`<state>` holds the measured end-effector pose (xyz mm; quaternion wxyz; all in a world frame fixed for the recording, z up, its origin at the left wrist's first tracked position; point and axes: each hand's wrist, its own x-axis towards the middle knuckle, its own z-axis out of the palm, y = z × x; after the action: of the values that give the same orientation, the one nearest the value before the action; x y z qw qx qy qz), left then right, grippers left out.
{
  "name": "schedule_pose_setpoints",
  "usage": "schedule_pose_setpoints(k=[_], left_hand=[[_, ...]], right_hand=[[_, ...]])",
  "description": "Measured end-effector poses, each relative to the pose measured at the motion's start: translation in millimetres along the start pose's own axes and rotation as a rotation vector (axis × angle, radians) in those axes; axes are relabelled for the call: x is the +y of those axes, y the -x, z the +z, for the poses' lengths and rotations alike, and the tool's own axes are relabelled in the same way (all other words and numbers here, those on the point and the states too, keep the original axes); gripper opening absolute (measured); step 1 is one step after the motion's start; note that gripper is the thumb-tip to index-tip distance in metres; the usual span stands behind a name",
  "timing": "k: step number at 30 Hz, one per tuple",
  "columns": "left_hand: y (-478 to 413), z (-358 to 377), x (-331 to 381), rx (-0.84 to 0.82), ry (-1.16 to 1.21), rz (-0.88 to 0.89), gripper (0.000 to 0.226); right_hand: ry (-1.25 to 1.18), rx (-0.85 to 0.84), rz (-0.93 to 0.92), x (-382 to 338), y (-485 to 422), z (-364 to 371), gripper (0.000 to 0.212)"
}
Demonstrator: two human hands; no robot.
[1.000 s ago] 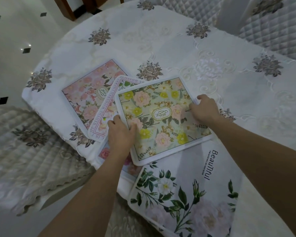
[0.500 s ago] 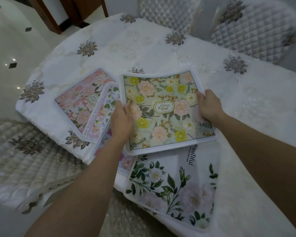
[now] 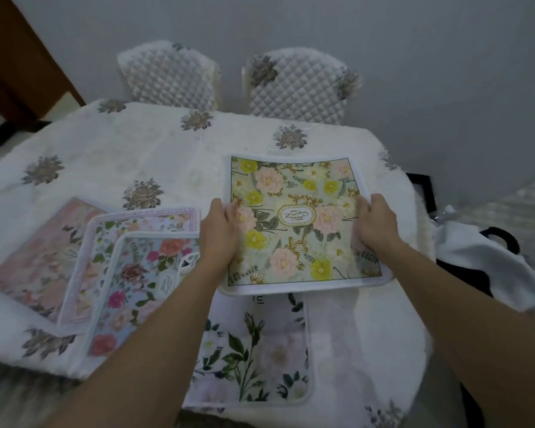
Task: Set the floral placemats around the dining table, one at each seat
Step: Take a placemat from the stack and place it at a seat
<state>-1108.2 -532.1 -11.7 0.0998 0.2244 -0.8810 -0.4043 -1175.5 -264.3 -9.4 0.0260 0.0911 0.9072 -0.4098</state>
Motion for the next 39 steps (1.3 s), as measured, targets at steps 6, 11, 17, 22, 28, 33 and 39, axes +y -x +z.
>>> schedule_pose_setpoints(k=[6,11,17,22,28,33,39], left_hand=[[1,60,32,-0.116,0.016,0.024,0.035],[-2,105,45,-0.152,-0.04,0.045,0.034],[-13,153,45,-0.18,-0.06,0.055,0.033],[-24,184,41,-0.219,-0.091,0.046,0.036],[-34,218,37,-0.281,0.006,-0.017,0.033],[-38,234,30,-0.296,0.027,-0.069,0.031],[-42,235,29,-0.251,-0.052,-0.032,0.034]], right_hand=[[0.009,0.108,0.104,54,-5,-39,0.032],[-0.014,0.139,0.151,94,-20,-53,0.034],[-0.031,0.16,0.199,130,-44,-52,0.033],[-0.021,0.167,0.26,156,-59,-44,0.034],[-0.008,0.174,0.281,179,-78,-40,0.035],[0.003,0.167,0.283,187,-88,-39,0.035],[0.027,0.164,0.27,192,-89,-38,0.034]])
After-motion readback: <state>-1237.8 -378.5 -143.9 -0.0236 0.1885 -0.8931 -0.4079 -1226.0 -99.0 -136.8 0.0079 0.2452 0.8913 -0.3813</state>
